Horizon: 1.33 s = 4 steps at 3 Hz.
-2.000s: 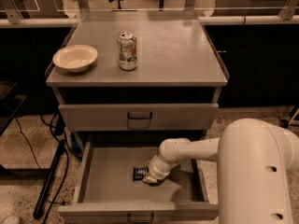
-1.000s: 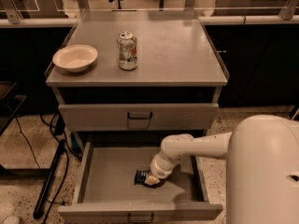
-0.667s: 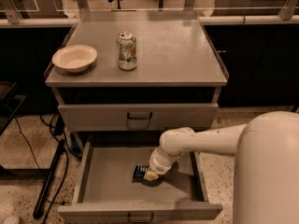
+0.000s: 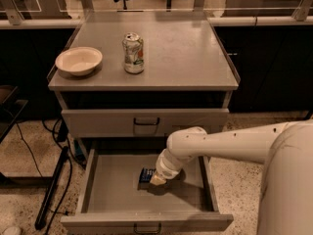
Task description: Pick rxbar blueberry from middle drawer and place on counter
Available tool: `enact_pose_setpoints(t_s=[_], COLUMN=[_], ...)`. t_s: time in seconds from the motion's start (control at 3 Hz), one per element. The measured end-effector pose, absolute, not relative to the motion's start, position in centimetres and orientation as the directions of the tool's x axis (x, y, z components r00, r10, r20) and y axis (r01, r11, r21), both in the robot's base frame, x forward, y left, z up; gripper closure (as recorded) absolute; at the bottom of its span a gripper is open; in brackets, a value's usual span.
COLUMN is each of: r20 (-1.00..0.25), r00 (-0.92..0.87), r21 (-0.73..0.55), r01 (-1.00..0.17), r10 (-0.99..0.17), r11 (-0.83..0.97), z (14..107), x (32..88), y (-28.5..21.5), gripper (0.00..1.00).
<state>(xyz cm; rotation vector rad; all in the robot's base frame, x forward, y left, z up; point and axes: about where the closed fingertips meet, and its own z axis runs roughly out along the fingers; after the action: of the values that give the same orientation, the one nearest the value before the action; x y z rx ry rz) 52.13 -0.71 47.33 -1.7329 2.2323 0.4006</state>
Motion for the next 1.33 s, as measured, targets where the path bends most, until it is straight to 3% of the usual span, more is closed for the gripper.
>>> enact_pose_setpoints(t_s=[0.67,1.33], r20=[-0.392,-0.408], r00=[-0.288,-0.29], r21=[-0.003,-0.036], r01=[-0.949,-0.942], r10=[-0.874,-0.866], r11=[0.315,0.333], z=[52.5,56.9], x=[50.5,49.0], y=[-5.4,-6.3], gripper=[1.0,1.0])
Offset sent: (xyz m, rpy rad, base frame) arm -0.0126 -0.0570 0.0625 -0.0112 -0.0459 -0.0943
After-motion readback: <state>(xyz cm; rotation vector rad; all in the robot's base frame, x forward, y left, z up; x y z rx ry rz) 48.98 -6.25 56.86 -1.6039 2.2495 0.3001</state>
